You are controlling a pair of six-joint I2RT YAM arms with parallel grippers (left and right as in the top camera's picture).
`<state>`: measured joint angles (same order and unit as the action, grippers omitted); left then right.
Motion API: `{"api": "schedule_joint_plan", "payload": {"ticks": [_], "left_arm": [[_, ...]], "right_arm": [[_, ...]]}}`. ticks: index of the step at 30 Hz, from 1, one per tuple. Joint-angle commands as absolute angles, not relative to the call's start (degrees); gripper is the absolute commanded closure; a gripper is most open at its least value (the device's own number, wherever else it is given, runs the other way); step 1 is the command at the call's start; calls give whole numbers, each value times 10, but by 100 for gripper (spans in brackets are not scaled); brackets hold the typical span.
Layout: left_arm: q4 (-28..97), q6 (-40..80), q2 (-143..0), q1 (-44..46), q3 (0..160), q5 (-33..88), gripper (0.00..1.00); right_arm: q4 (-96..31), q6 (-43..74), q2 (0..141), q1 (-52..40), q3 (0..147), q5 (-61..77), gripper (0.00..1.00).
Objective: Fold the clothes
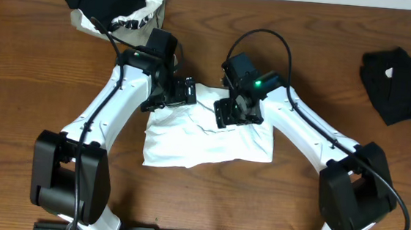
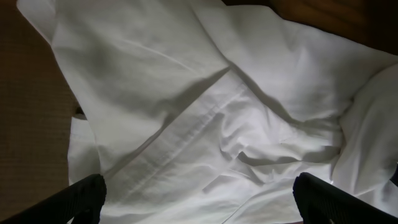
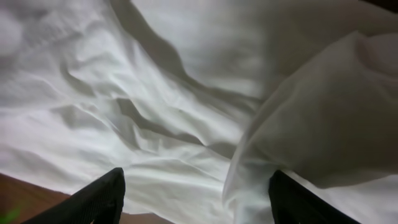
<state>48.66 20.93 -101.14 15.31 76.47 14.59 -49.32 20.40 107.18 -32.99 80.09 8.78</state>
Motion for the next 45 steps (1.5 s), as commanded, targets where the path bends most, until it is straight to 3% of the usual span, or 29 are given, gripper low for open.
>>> {"api": "schedule_joint_plan", "payload": {"ticks": [1,7,9,11,17,28,45], "left_arm": [[488,203,-1008,151,762,139,2],[488,203,-1008,151,762,139,2],[488,203,-1008,151,762,138,2],[488,203,-1008,151,762,138,2],[488,204,-1008,151,762,139,2],[488,204,-1008,151,762,139,2],[490,204,-1008,151,762,139,2]], "right_arm": [[-488,222,1027,-306,826,124,27],[-512,222,954,-247,840,93,28],[-526,222,934,-223,840,84,32],[-547,222,922,-197,840,79,45],[-578,220,933,-150,812,80,98],[-457,269,1000,-189,713,138,99],[-301,313,1107,-286,708,174,99]]}}
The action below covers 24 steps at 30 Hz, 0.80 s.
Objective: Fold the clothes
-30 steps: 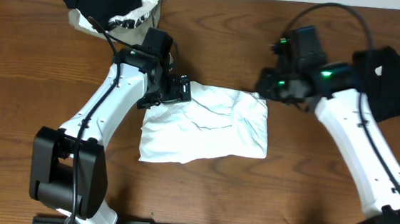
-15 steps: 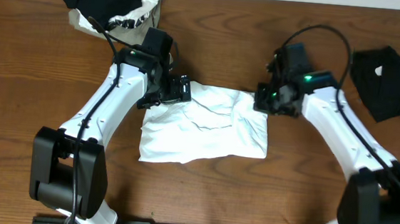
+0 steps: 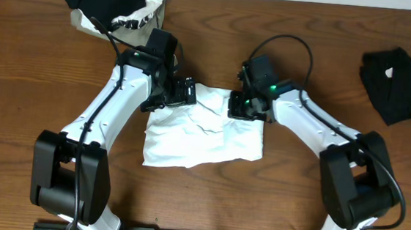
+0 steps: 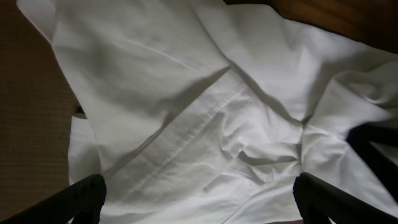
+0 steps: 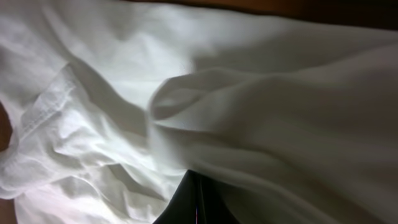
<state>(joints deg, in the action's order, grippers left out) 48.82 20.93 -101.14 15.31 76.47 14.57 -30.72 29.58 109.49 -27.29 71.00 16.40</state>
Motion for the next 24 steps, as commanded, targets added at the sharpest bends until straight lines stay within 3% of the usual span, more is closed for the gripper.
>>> {"api": "schedule_joint_plan", "payload": {"ticks": [1,9,18,24], "left_arm": [[490,204,-1008,151,762,139,2],[491,203,-1008,151,762,139,2],[491,203,-1008,151,762,139,2],[490,204,-1008,151,762,139,2]], "right_arm": [[-298,313,1110,-291,708,173,99],[-317,310,1080,-279,722,163,99],[-401,241,940,-213,743,171,98],[-431,102,941,-144,718,395,99]]}}
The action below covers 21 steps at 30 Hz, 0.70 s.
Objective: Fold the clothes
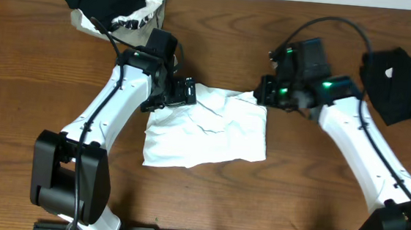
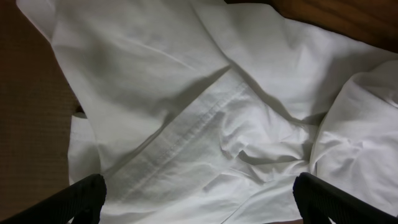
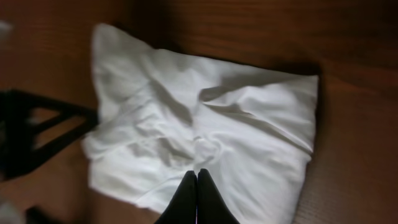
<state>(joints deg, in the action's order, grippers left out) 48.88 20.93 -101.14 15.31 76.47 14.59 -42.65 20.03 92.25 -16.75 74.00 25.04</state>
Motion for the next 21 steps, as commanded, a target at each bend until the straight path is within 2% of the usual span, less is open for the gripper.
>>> {"api": "schedule_joint_plan", "payload": {"ticks": [1,6,12,21], "left_arm": [[490,204,-1008,151,762,139,2],[495,204,-1008,151,762,139,2],[497,204,-1008,151,762,139,2],[495,204,-1008,151,762,139,2]], "right_arm": [[-429,81,945,-139,707,428,99],[-368,25,977,-116,631,585,98],[-251,25,1003,-101,526,681,96],[-100,110,1020,-109,429,699,93]]}}
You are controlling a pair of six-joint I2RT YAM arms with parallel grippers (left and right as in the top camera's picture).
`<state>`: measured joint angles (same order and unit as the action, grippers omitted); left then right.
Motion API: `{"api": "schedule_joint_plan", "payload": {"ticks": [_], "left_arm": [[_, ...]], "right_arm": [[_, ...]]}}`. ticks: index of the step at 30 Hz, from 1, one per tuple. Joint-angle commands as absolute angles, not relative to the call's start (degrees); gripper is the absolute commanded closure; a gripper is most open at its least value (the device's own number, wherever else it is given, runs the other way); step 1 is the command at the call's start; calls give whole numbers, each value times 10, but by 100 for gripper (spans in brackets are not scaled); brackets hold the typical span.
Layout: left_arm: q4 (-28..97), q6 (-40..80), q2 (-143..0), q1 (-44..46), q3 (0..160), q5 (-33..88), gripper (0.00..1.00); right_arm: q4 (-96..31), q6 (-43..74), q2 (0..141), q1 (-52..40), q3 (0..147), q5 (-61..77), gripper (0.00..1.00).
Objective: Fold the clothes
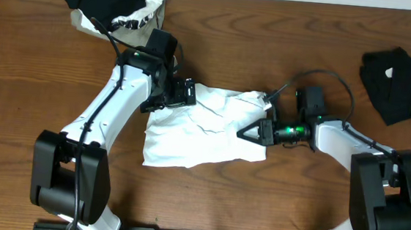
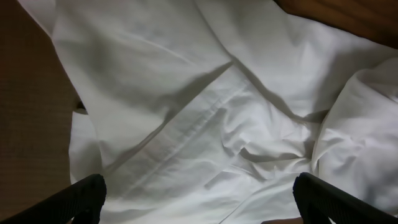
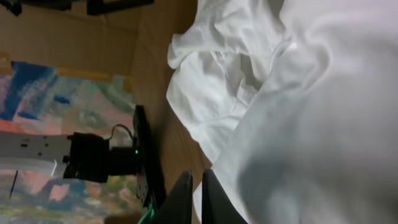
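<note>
A crumpled white garment (image 1: 204, 133) lies spread on the wooden table (image 1: 32, 79). My left gripper (image 1: 185, 91) hovers over its upper left part, open wide, and both black fingers (image 2: 87, 196) frame the white cloth (image 2: 205, 112) with nothing between them. My right gripper (image 1: 248, 132) lies low at the garment's right edge and points left. In the right wrist view its fingers (image 3: 185, 186) stand almost together beside the cloth's edge (image 3: 298, 112). Only a thin slit shows between them, and no cloth is in it.
A folded black garment (image 1: 399, 82) lies at the far right of the table. A white bag (image 1: 115, 5) heaped with dark clothes stands at the back left. Both arm bases stand at the table's front edge.
My right gripper was up off the cloth beyond its upper right corner. It now lies low against the garment's right edge, pointing left. The left gripper and the cloth have hardly changed.
At first my right gripper was open over the middle of the garment. Then it was shut at the upper right part, and the right side lay drawn in. After that it was lifted clear, still shut. It is now at the right edge. The left stayed open throughout.
</note>
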<state>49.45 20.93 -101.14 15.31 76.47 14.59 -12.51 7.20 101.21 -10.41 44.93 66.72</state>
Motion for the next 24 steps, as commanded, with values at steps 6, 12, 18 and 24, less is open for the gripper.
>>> {"api": "schedule_joint_plan", "payload": {"ticks": [6,12,18,24], "left_arm": [[492,213,-1008,151,762,139,2],[492,213,-1008,151,762,139,2],[492,213,-1008,151,762,139,2],[494,212,-1008,151,762,139,2]], "right_arm": [[-16,186,1053,-135,411,660,92],[66,262,1124,-167,411,658,91],[109,295,1165,-196,411,658,92],[119,332,1136,-197,413,618,95]]}}
